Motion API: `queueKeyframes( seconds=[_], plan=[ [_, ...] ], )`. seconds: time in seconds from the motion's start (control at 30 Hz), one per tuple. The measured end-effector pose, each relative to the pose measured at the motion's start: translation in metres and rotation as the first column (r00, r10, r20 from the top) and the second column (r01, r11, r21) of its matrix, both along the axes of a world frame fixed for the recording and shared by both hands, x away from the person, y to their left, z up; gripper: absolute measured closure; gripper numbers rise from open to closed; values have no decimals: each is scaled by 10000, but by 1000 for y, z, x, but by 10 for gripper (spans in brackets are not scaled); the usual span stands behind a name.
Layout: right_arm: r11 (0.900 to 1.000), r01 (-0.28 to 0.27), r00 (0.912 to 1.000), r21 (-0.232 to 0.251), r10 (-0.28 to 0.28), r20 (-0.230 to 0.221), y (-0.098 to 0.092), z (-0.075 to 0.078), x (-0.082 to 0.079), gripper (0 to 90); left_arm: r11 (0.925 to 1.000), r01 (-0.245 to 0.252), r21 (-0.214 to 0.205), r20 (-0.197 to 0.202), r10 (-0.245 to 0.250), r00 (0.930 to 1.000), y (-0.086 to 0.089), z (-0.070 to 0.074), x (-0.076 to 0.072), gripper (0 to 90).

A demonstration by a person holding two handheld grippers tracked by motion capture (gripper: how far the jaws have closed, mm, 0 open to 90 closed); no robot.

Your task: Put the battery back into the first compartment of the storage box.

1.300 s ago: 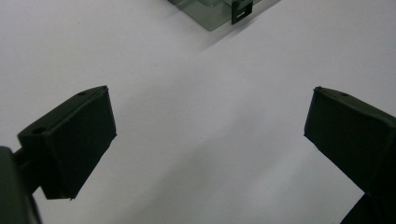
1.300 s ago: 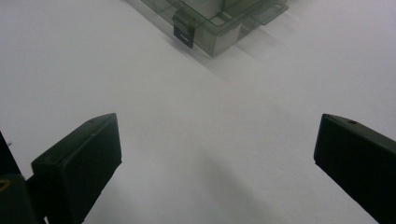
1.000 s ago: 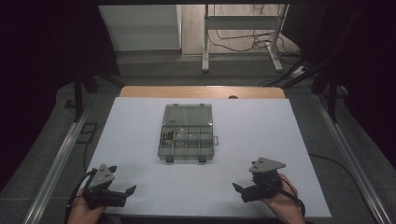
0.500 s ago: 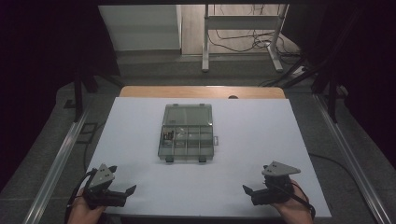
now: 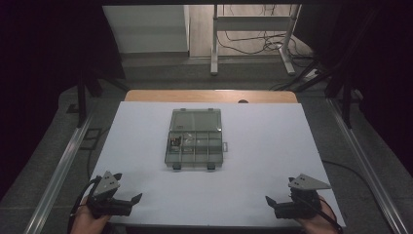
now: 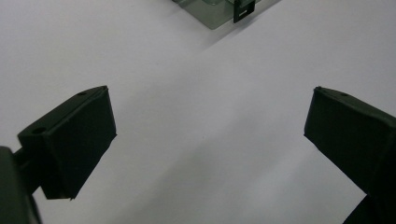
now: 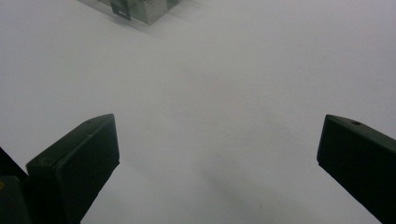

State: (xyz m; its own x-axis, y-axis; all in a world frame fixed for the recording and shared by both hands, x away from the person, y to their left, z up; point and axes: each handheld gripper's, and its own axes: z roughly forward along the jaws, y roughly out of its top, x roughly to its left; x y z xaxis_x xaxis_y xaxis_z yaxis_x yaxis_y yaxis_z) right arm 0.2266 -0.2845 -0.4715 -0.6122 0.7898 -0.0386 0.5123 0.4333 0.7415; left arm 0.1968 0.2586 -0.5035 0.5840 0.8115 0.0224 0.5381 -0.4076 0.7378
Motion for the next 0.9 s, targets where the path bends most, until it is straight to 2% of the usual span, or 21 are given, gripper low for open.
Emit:
queueKeyframes(
  seconds=[0.17, 0.3, 0.57, 0.9],
  plan=[
    [9996, 280, 9996, 69, -280, -11, -8, 0, -6, 0, 10000, -10, 3, -6, 10, 10000, 0, 0, 0, 29],
    [9990, 436, 9990, -50, -436, -74, -14, -2, -10, 0, 10000, -20, 9, 1, 20, 10000, 0, 0, 0, 29],
    [9966, 812, 9966, 126, -814, 151, -25, 1, -18, 0, 10000, -48, -7, -18, 48, 10000, 0, 0, 0, 29],
    [9943, 1065, 9940, 72, -1066, 235, -33, 2, -23, 0, 10000, -49, -10, -16, 49, 10000, 0, 0, 0, 29]
  ],
)
